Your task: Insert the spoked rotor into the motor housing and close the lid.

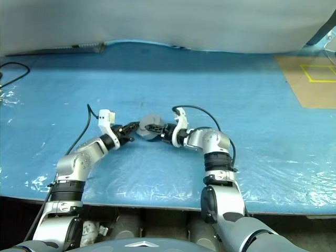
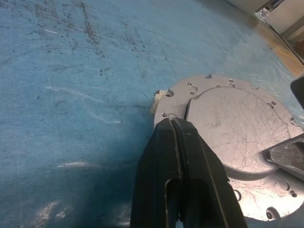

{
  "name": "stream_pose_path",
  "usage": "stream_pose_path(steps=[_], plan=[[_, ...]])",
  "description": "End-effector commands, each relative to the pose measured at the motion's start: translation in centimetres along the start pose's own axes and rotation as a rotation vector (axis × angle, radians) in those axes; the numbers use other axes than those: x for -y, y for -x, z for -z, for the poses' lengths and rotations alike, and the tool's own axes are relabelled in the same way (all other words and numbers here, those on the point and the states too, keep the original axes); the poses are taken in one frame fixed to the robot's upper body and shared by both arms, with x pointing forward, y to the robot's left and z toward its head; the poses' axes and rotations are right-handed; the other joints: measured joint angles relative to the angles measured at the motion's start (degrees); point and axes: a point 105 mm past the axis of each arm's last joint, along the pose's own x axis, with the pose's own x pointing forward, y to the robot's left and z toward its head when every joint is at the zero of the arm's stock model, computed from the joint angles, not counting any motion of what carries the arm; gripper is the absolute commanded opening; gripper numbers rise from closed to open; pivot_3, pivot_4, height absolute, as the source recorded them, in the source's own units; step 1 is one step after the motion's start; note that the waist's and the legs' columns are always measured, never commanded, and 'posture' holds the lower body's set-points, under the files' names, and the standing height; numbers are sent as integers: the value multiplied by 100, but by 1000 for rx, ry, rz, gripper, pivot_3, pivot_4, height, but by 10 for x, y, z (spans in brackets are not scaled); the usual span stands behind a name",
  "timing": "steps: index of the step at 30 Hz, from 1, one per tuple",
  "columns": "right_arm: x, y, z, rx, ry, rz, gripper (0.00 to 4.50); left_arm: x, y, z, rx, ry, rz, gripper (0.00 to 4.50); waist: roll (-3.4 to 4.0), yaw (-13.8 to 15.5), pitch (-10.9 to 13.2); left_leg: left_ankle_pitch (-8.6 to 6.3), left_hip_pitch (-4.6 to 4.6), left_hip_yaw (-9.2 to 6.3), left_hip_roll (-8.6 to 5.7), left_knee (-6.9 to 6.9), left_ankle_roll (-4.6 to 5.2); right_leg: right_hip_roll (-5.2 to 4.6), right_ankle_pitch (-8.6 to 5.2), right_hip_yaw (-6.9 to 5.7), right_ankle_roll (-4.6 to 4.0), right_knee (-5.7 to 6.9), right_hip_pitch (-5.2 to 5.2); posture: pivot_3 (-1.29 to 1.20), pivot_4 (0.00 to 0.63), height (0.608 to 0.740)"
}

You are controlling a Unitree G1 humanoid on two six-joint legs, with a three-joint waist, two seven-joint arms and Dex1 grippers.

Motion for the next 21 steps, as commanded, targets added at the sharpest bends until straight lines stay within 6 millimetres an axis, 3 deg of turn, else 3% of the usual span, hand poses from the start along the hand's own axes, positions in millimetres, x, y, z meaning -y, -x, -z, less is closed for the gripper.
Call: stream_pose_path(steps=[1, 4, 10, 21], plan=[[14, 9, -5, 43, 21, 69, 2408, 0, 0, 13, -49, 7, 0, 0, 1, 4, -1, 0, 0, 0, 0, 0, 0, 0, 0, 0, 0, 0, 0, 0, 150, 740], [15, 9, -7, 73, 29, 63, 2408, -1, 0, 13, -51, 5, 0, 0, 3, 5, -2, 0, 4, -1, 0, 1, 0, 0, 1, 0, 2, 1, 5, 0, 150, 740], [21, 10, -11, 101, -12, 94, 4407, -1, 0, 13, -52, 2, -1, 0, 4, 6, -3, 1, 19, -1, -4, 9, 0, -4, 8, 5, 13, 2, 21, 0, 150, 740], [29, 23, -11, 116, -77, 99, 4458, -2, 0, 13, -54, -4, -1, 0, 4, 7, -3, 0, 48, -2, -6, -2, -1, -6, 5, 4, 16, -12, 53, 0, 150, 740]])
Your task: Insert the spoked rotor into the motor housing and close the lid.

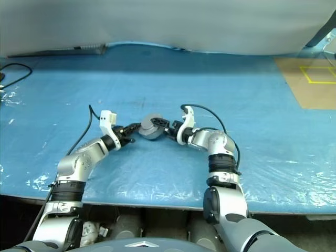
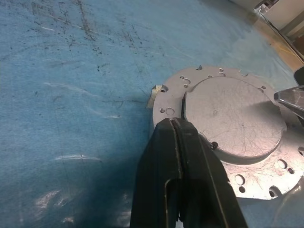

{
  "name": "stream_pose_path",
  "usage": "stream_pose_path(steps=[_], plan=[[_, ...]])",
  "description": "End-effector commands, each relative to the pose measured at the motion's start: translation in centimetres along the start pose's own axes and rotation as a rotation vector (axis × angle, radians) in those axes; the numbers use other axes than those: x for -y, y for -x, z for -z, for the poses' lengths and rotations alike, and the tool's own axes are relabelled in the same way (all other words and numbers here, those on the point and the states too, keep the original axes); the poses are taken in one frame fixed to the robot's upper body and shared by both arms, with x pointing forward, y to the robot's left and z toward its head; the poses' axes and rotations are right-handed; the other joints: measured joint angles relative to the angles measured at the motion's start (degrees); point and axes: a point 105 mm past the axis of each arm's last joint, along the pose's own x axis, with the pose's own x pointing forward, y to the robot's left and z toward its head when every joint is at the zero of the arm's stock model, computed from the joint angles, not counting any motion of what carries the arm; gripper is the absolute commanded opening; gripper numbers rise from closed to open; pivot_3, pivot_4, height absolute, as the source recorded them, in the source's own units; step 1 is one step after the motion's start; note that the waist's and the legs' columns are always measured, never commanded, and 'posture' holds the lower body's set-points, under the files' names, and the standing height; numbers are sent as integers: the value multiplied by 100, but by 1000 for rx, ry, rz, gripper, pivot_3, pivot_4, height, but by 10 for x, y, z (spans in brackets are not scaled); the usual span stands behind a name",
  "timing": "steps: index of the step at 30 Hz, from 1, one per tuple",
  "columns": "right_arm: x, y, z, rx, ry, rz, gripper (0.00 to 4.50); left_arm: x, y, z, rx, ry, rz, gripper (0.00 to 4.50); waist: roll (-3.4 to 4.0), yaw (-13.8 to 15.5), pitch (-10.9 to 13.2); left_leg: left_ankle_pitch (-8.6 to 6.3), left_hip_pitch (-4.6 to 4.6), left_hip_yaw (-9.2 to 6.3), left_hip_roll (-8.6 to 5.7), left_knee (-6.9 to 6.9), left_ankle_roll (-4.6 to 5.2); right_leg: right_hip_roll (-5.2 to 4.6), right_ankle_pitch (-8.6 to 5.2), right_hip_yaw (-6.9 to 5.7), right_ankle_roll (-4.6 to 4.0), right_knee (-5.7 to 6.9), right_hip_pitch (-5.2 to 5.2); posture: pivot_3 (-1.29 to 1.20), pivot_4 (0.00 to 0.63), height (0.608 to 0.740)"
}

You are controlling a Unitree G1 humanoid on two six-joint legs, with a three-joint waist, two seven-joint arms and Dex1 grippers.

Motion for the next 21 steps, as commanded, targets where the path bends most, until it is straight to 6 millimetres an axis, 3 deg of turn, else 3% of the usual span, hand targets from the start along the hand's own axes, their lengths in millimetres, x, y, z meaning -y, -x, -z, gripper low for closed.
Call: stream_pose_path(steps=[1, 6, 9, 16, 17, 21], plan=[[16, 11, 4, -5, -29, 62, 4458, -1, 0, 9, -39, 2, -3, 0, 0, 0, 0, 0, 0, 0, 0, -1, 0, 0, 0, 0, 1, -1, 0, 0, 150, 740], [18, 16, 7, -20, -35, 61, 4458, -1, -1, 9, -41, -1, 2, 0, 0, 1, 0, 0, 0, 0, -1, -3, 0, 0, -2, 0, 3, -3, 0, 0, 150, 740], [18, 17, 11, -39, -33, 64, 3816, 0, -1, 10, -42, -2, 4, 0, 0, 2, 0, 0, 0, 0, -1, -5, 0, 0, -3, 0, 4, -3, 0, 0, 150, 740], [19, 14, 17, -64, -25, 73, 1328, -1, 1, 10, -40, -3, 0, 0, 11, -34, -6, 0, 20, 1, -3, -17, -1, 1, -4, 6, 6, -3, 8, 0, 150, 740], [19, 14, 18, -65, -26, 74, 1140, -2, 1, 11, -40, -3, -1, 0, 12, -32, -6, 0, 32, 3, -6, -24, -1, 1, -5, 12, 8, -3, 12, 0, 150, 740], [15, 12, 20, -67, -34, 56, 1100, -1, 2, 11, -39, -2, -3, 0, 14, -29, -8, 4, 55, 3, -12, -60, -7, 1, -30, 16, 46, -12, 25, 0, 150, 740]])
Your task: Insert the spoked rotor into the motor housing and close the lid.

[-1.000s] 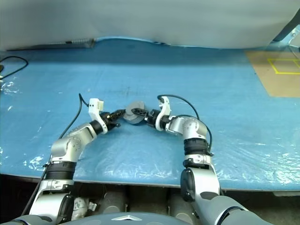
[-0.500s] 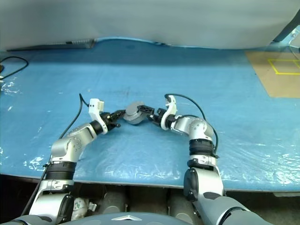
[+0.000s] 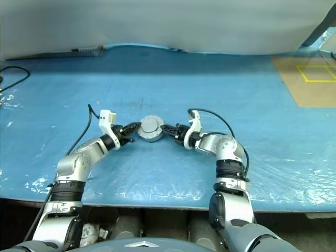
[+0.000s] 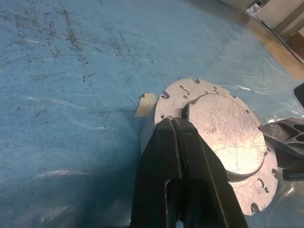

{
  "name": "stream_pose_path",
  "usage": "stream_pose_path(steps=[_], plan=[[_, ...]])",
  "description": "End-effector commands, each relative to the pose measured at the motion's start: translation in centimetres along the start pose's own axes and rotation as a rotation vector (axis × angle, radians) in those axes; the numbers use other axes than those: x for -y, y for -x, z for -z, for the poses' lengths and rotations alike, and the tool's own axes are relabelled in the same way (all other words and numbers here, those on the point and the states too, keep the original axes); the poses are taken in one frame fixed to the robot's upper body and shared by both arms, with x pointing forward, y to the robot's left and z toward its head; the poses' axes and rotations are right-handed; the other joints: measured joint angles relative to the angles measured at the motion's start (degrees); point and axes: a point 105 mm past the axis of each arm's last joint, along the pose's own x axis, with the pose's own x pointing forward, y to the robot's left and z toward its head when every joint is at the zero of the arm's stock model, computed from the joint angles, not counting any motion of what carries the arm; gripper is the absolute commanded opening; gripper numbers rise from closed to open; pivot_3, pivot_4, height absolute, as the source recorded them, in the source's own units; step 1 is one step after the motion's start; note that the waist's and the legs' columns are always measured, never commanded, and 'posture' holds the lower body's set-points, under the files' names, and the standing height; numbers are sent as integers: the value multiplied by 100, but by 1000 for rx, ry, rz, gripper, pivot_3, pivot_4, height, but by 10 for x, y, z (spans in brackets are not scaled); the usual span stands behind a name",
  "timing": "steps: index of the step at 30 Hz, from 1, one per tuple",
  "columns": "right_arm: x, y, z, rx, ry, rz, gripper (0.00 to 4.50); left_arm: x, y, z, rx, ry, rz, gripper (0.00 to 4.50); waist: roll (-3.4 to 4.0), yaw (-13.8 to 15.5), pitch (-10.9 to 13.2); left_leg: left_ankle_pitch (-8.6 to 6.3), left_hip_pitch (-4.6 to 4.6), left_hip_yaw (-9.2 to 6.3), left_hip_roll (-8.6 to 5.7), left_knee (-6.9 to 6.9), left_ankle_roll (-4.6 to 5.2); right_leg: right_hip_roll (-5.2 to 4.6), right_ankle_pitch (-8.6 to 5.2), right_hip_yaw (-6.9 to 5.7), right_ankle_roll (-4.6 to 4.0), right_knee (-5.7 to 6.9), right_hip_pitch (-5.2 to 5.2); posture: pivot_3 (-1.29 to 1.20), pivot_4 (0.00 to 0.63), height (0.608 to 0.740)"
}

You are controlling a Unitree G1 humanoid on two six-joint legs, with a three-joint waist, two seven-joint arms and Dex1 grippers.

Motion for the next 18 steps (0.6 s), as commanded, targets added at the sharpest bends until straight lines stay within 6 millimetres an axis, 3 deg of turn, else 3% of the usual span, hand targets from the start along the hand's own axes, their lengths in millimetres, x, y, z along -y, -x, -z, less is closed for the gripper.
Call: stream_pose_path(steps=[1, 8, 17, 18], plan=[[5, -5, 13, -44, -8, 37, 1100, -2, 1, 13, -48, 12, -13, 0, 1, -2, 0, 1, 0, 0, 0, -6, -1, 0, 3, 0, -6, -2, -1, 0, 150, 740], [-6, -7, 19, -61, -5, -9, 1096, -1, 0, 12, -46, 11, -8, 0, 1, -5, -1, 3, 0, 1, -1, -26, -5, 2, 6, -2, -38, -4, -3, 0, 150, 740], [-4, -9, 26, -83, 31, 7, 1094, -2, -1, 10, -44, 9, -10, 0, 1, -15, -1, 3, 0, 1, -1, -32, -6, 3, 4, -2, -37, -9, -3, 0, 150, 740], [-3, -9, 26, -84, 29, 12, 1444, -2, -1, 10, -44, 9, -11, 0, 1, -15, -1, 3, 0, 1, -1, -32, -6, 3, 4, -2, -37, -9, -3, 0, 150, 740]])
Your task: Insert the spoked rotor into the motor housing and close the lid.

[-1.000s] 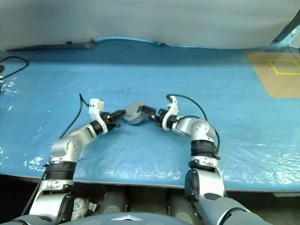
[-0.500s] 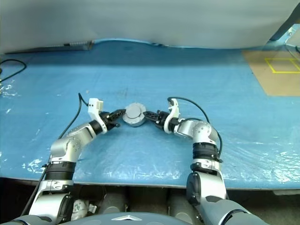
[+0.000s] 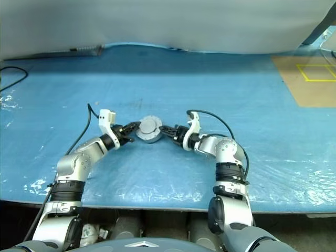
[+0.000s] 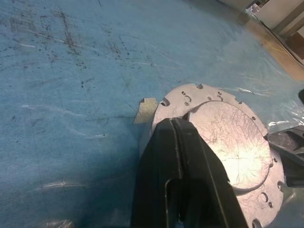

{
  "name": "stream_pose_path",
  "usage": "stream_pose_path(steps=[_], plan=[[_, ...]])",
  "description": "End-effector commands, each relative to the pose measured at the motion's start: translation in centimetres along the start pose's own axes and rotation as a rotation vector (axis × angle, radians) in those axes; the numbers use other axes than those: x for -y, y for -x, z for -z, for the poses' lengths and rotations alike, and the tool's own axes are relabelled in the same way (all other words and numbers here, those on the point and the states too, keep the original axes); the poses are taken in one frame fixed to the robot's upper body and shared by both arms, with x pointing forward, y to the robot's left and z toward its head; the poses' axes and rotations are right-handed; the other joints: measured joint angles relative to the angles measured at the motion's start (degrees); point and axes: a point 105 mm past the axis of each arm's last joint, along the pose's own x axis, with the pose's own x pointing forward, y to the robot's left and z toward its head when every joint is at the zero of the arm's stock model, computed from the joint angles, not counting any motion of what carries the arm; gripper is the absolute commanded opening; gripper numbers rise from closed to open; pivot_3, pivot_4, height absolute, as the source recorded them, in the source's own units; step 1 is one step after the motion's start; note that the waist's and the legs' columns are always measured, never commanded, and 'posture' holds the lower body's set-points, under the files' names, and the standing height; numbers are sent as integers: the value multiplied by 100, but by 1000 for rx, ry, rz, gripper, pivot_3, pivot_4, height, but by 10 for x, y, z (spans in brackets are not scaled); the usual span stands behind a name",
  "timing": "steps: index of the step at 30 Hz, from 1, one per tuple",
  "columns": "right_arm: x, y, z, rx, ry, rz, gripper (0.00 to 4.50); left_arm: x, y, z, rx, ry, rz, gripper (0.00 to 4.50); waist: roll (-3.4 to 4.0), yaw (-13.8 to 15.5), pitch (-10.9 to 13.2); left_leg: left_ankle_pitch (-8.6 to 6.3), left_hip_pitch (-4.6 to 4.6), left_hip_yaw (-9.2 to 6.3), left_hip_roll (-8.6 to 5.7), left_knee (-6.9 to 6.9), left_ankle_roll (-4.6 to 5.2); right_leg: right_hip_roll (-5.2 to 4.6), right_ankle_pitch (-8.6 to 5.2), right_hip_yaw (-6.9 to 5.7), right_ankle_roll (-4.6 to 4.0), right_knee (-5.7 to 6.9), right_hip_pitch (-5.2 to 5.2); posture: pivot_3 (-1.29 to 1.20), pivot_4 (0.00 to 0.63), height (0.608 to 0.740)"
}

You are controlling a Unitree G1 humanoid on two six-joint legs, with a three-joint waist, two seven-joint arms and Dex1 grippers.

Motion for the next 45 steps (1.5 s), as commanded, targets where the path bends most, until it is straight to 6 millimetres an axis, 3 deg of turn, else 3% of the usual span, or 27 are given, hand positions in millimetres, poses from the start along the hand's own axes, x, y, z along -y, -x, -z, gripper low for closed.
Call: stream_pose_path(steps=[1, 7, 10, 19, 27, 30, 33, 35, 44, 45], plan=[[5, -9, 19, -77, 7, 41, 1820, -2, -1, 12, -49, 11, -12, 0, 0, -2, 0, 0, 0, 0, 0, 0, 0, 0, 0, 0, 0, 0, 0, 0, 150, 740], [9, -9, 18, -72, -1, 57, 3774, -3, 0, 12, -49, 11, -14, 0, 0, 3, 0, 0, -2, 0, -1, -1, -1, 0, -1, 0, 1, -3, -7, 0, 150, 740], [8, -9, 18, -70, -5, 50, 3774, -3, 0, 13, -49, 11, -14, 0, 0, 14, 0, 0, -2, 0, -2, -1, -1, -1, -1, 0, 1, -4, -6, 0, 150, 740], [5, -8, 17, -66, -20, 26, 1236, -3, 0, 13, -51, 9, -14, 0, 2, 15, 0, 0, -2, -1, -3, -7, -1, -1, -2, -2, 3, -7, -5, 0, 150, 740], [6, -6, 16, -60, -28, 26, 1141, -3, 0, 13, -48, 7, -13, 0, 2, 20, 0, 0, -2, -1, -3, -7, -1, -2, -3, -2, 4, -8, 0, 0, 150, 740], [3, -5, 15, -49, -35, 13, 1141, 3, 1, -3, 35, 95, 30, 0, 2, 21, 0, 1, -3, -1, -3, -7, -1, -2, -3, -2, 4, -8, 0, 0, 150, 740], [1, -4, 11, -27, -44, -4, 1141, 4, 6, -25, 144, 214, 60, 578, 3, 20, 1, 1, -11, -2, -3, -6, -1, -2, -2, -3, 3, -8, -9, 0, 150, 740], [-4, -3, 7, -6, -51, -30, 1141, 1, 10, -32, 187, 272, 58, 1194, 2, 19, 1, 1, -18, -2, -3, -6, -2, -1, -2, -3, 3, -8, -15, 0, 150, 740], [-25, -1, -21, 103, -62, -109, 1141, -15, 25, -47, 361, 626, 84, 4327, 0, 24, 2, 2, -92, -9, -6, 5, -2, 2, 13, -7, 25, -4, -75, 0, 150, 740], [-27, -1, -23, 112, -60, -115, 1141, -17, 26, -45, 372, 671, 88, 4500, -6, 26, 5, 2, -100, -11, -6, 7, -2, 2, 14, -9, 27, -2, -80, 0, 150, 740]])
